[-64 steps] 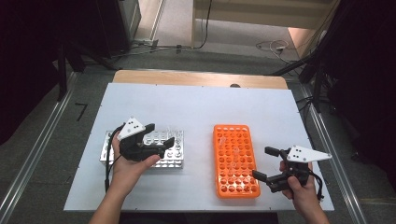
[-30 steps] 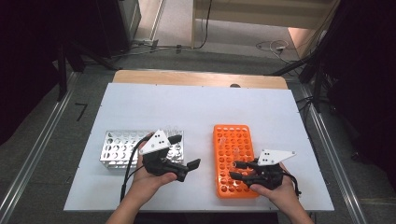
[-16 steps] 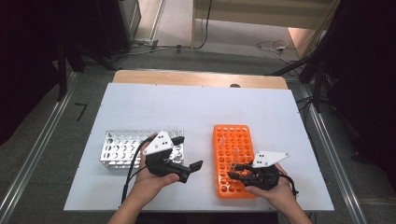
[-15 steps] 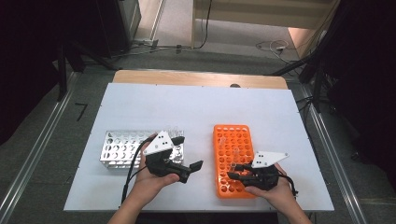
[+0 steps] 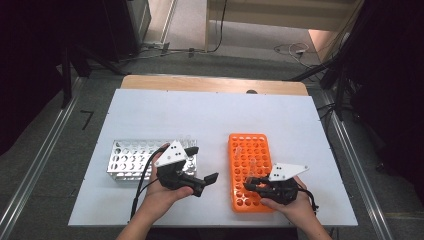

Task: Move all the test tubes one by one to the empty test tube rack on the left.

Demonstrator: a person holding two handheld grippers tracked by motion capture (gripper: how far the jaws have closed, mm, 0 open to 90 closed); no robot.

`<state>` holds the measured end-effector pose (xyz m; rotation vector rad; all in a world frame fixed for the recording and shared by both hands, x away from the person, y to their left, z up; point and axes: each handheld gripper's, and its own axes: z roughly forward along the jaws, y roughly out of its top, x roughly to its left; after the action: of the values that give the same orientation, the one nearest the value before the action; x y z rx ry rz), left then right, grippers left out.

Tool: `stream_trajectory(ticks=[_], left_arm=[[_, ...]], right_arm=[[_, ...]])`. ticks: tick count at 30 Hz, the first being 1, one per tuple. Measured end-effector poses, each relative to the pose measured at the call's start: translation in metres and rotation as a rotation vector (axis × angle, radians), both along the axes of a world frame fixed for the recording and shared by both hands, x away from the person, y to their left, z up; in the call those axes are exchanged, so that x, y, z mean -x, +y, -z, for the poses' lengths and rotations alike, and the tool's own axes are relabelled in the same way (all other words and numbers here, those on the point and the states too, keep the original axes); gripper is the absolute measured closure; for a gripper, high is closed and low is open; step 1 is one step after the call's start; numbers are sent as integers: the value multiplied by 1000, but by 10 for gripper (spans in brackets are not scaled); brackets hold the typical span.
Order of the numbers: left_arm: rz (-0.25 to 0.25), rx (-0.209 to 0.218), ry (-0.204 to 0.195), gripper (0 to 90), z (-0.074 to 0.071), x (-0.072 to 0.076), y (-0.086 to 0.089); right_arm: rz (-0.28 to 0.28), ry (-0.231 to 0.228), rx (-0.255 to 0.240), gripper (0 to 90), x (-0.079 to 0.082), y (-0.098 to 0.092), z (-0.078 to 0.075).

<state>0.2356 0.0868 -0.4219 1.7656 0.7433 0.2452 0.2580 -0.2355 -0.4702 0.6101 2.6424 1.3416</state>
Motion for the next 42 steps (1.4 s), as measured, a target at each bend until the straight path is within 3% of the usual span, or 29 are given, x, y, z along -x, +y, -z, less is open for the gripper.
stream_trajectory(ticks=[21, 30, 36, 42], left_arm=[[12, 10, -16, 0, -5, 4, -6], [65, 19, -32, 9, -11, 10, -18], [142, 54, -42, 142, -13, 15, -26], [185, 53, -47, 268, -12, 19, -36]], right_arm=[[40, -32, -120, 742, 9, -17, -36], [5, -30, -117, 741, 16, 2, -40], [-26, -25, -111, 742, 20, 16, -40], [-49, -18, -110, 742, 23, 27, -39]])
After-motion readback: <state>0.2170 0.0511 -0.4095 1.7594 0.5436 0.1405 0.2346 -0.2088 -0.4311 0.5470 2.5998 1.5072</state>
